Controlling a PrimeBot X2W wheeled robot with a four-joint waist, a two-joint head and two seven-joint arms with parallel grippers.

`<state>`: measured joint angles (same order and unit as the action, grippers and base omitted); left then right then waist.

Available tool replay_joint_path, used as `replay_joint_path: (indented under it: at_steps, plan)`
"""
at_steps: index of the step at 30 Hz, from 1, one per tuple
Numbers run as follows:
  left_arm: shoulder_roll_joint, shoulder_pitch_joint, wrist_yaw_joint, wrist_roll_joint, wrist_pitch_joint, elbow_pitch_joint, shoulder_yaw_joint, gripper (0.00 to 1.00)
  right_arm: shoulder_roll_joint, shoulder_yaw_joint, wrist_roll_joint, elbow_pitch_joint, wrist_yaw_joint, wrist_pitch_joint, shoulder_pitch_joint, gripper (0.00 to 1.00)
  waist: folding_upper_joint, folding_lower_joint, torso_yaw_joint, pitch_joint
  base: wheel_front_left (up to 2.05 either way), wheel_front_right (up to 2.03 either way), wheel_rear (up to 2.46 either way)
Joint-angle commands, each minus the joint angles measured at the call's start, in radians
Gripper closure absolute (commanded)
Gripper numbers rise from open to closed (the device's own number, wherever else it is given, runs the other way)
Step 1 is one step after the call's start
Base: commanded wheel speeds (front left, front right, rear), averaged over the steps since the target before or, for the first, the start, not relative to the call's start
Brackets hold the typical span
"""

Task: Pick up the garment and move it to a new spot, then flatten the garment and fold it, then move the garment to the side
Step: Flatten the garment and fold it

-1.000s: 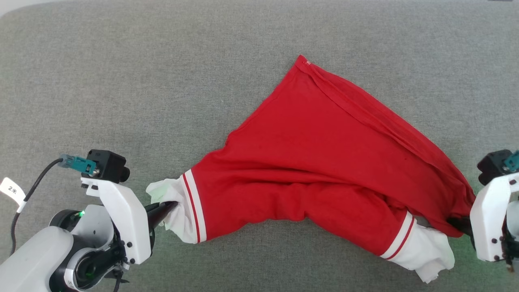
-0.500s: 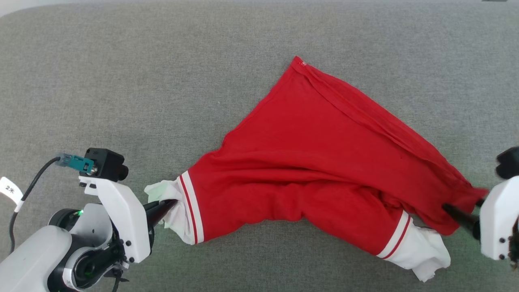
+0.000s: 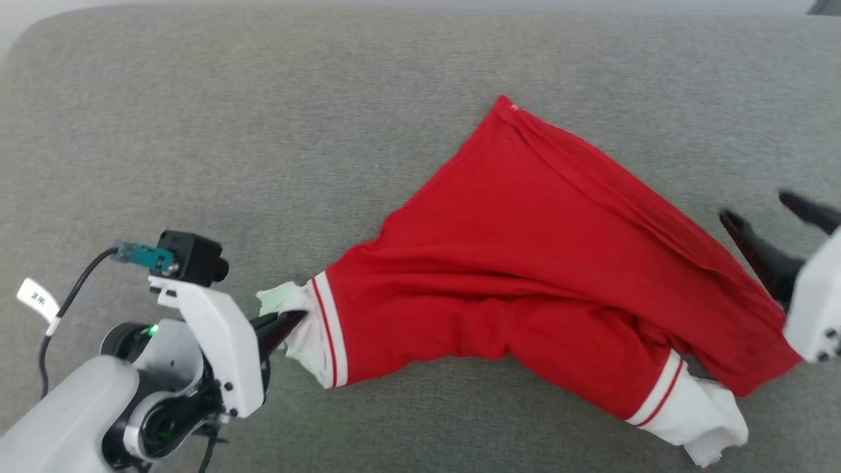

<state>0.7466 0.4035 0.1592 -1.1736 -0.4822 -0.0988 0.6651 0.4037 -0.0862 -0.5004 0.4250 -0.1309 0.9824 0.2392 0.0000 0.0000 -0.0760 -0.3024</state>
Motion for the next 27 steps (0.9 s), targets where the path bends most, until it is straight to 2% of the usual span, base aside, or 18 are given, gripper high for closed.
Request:
replay_joint_path:
  at_steps: [1, 6, 12, 21, 27]
  plan:
    - [-0.006, 0.015, -0.007, 0.009, 0.008, 0.005, 0.001, 1.00, -0.004, 0.013, 0.005, -0.013, 0.000, -0.016, 0.019, 0.00, 0.0000, 0.0000, -0.014, -0.003, 0.00, 0.00, 0.00]
    - [-0.058, 0.077, -0.051, 0.045, 0.016, 0.046, 0.030, 1.00, 0.000, 0.103, 0.023, -0.156, 0.000, -0.130, 0.174, 0.00, 0.0000, 0.0000, -0.068, -0.017, 0.00, 0.00, 0.00]
    - [-0.154, 0.168, -0.126, 0.083, 0.027, 0.129, 0.078, 1.00, 0.054, 0.251, 0.012, -0.432, 0.000, -0.230, 0.392, 0.00, 0.0000, 0.0000, -0.168, -0.060, 0.00, 0.00, 0.00]
    - [-0.271, 0.262, -0.213, 0.106, 0.044, 0.235, 0.126, 1.00, 0.137, 0.459, -0.057, -0.756, 0.000, -0.233, 0.605, 0.00, 0.0000, 0.0000, -0.298, -0.131, 0.00, 0.00, 0.00]
    - [-0.331, 0.302, -0.248, 0.104, 0.063, 0.293, 0.145, 1.00, 0.179, 0.606, -0.101, -0.939, 0.000, -0.207, 0.689, 0.00, 0.0000, 0.0000, -0.365, -0.170, 0.00, 0.00, 0.00]
